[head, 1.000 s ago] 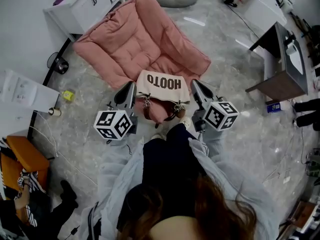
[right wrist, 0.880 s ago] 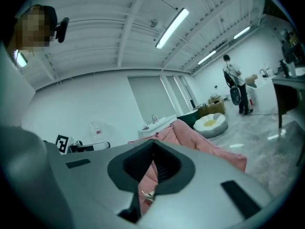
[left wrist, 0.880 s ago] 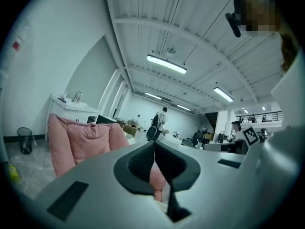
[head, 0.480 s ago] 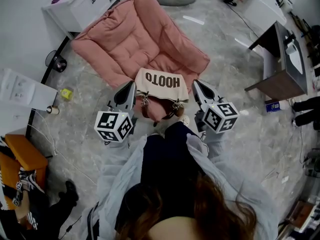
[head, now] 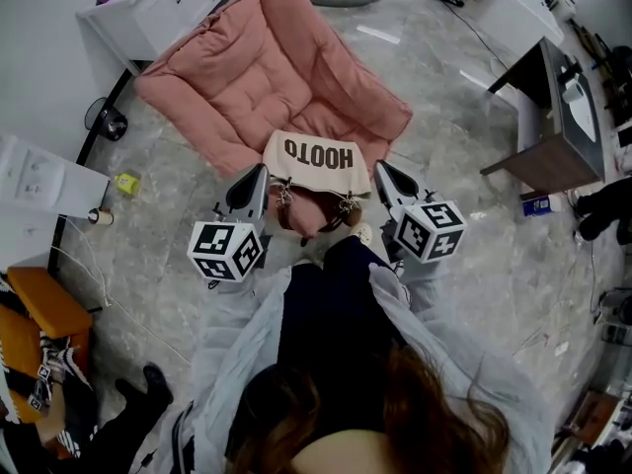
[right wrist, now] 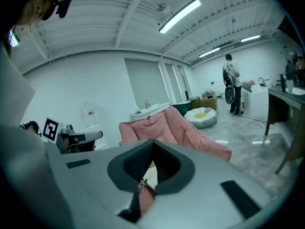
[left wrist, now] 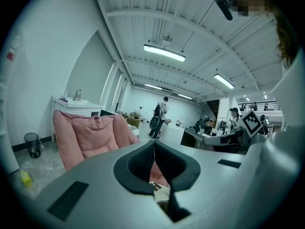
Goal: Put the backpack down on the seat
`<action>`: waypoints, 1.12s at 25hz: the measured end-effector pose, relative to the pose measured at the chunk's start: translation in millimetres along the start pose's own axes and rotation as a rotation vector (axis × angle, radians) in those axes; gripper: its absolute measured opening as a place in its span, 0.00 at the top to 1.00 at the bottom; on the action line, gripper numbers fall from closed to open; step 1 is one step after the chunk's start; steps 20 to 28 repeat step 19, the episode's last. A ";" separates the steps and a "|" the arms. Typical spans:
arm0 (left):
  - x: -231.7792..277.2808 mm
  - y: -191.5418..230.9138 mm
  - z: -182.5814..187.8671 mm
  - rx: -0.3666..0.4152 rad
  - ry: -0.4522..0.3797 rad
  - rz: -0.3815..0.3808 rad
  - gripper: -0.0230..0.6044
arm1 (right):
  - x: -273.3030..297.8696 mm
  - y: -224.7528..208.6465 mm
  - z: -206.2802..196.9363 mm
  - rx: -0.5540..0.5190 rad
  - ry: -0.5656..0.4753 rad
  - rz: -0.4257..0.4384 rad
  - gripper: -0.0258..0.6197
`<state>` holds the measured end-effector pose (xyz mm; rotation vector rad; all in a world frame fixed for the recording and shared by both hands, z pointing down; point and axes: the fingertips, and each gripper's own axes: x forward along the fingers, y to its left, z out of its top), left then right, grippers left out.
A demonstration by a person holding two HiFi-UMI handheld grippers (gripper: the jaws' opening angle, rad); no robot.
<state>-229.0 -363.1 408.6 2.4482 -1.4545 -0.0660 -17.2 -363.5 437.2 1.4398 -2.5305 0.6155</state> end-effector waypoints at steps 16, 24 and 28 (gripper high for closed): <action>-0.2 1.4 -16.1 -0.017 0.049 -0.014 0.93 | 1.6 -2.3 -14.7 0.038 0.030 -0.020 0.95; -0.8 3.3 -19.1 -0.020 0.058 -0.008 0.93 | 3.4 -2.0 -18.0 0.044 0.038 -0.017 0.95; -0.8 3.3 -19.1 -0.020 0.058 -0.008 0.93 | 3.4 -2.0 -18.0 0.044 0.038 -0.017 0.95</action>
